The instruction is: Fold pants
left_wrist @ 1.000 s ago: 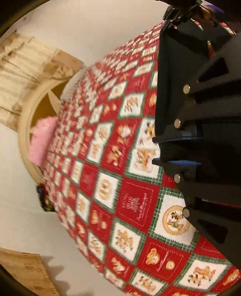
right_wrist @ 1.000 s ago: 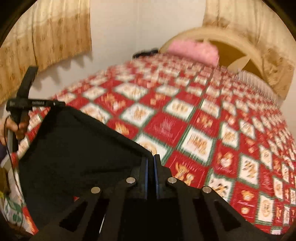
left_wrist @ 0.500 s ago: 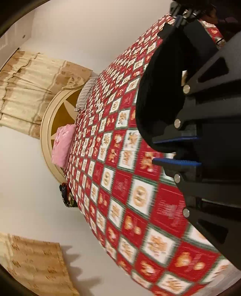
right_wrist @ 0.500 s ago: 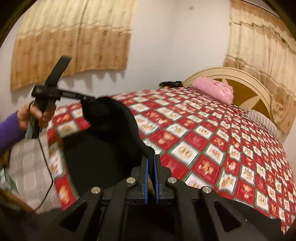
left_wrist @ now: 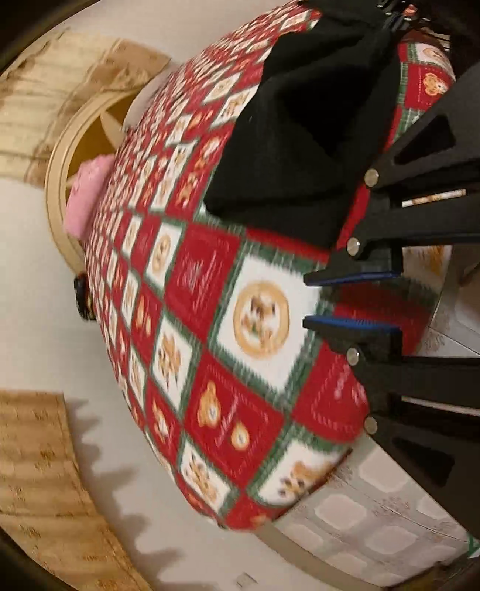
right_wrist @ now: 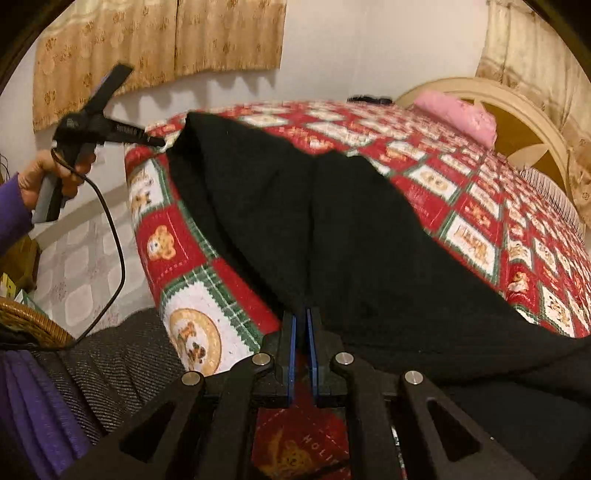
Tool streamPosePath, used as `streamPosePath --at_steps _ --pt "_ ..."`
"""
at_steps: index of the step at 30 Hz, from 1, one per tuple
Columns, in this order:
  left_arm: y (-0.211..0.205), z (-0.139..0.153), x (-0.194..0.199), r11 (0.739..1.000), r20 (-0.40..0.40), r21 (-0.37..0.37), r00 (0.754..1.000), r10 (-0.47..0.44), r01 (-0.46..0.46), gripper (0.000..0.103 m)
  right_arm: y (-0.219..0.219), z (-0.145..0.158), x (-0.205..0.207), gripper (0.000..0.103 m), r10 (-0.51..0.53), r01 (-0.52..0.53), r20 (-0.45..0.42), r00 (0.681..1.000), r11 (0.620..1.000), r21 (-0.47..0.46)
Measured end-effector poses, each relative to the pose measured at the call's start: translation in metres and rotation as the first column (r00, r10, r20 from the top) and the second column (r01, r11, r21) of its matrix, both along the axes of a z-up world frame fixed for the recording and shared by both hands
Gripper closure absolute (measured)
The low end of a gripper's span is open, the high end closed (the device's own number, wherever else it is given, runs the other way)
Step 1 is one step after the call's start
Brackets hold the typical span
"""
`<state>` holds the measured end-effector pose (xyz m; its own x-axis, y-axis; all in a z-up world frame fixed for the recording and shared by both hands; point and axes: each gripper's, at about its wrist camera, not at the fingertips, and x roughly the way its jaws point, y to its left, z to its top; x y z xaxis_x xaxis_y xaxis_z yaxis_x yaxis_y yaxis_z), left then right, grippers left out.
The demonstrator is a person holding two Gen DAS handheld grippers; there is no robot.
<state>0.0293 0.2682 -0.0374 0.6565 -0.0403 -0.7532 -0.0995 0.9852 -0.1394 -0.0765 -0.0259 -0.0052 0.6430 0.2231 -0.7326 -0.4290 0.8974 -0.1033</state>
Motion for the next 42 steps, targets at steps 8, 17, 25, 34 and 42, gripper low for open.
streamPosePath --at_steps 8,17,25,34,42 --pt "-0.027 0.031 -0.033 0.971 0.046 -0.209 0.993 -0.105 0.112 0.037 -0.015 0.043 0.005 0.069 0.009 0.0 -0.038 0.999 0.972 0.234" --pt "-0.078 0.015 -0.004 0.831 0.058 -0.505 0.969 -0.239 0.235 0.025 0.002 0.039 0.054 0.052 -0.164 0.131 0.082 0.983 0.94 0.316" --pt "-0.06 -0.003 0.022 0.766 0.035 -0.638 0.997 -0.073 0.078 0.021 0.015 -0.009 0.042 0.052 -0.13 0.128 -0.012 0.991 0.947 0.293" --pt "-0.049 -0.002 0.023 0.789 0.084 -0.611 0.996 -0.005 0.056 0.082 0.011 -0.008 0.043 0.052 -0.145 0.147 -0.032 0.989 0.934 0.327" --pt "-0.045 0.005 -0.001 0.938 0.142 -0.339 0.989 -0.033 0.08 0.088 0.011 -0.006 0.042 0.052 -0.143 0.149 -0.043 0.989 0.926 0.347"
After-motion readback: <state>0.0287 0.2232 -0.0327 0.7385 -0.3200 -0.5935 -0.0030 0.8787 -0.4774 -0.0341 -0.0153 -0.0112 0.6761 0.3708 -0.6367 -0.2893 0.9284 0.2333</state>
